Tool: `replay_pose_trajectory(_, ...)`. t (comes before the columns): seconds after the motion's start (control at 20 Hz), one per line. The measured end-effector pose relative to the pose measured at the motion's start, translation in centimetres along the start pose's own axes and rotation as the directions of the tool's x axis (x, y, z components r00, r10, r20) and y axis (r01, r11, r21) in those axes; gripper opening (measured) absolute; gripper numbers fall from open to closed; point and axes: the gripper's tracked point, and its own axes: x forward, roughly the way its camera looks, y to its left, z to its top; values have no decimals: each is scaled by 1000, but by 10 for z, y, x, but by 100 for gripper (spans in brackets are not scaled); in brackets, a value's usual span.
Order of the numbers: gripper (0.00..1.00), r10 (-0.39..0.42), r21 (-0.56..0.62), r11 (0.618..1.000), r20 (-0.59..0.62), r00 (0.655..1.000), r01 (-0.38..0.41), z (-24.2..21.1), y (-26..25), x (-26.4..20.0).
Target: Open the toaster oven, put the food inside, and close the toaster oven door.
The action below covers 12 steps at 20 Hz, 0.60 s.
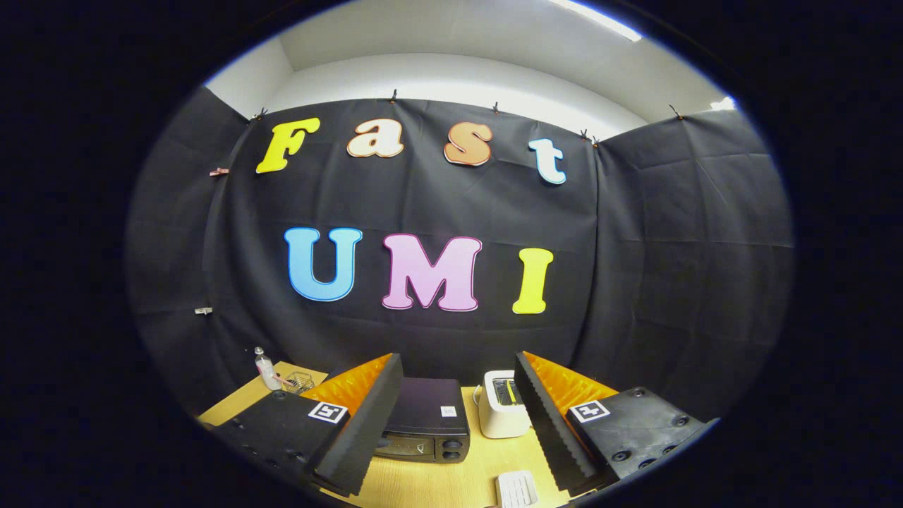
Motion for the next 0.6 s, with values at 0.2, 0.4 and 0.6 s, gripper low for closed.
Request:
replay_pose_trajectory(0.2,98,-7,11,1000,-5,1000,7,-2,-3,-2)
replay_pose_trajectory(0.4,98,-5,15,1000,13,1000,5,5,-1,-2)
replay_pose_trajectory(0.6,98,-1,15,1000,20,1000,1,9,0,-1)
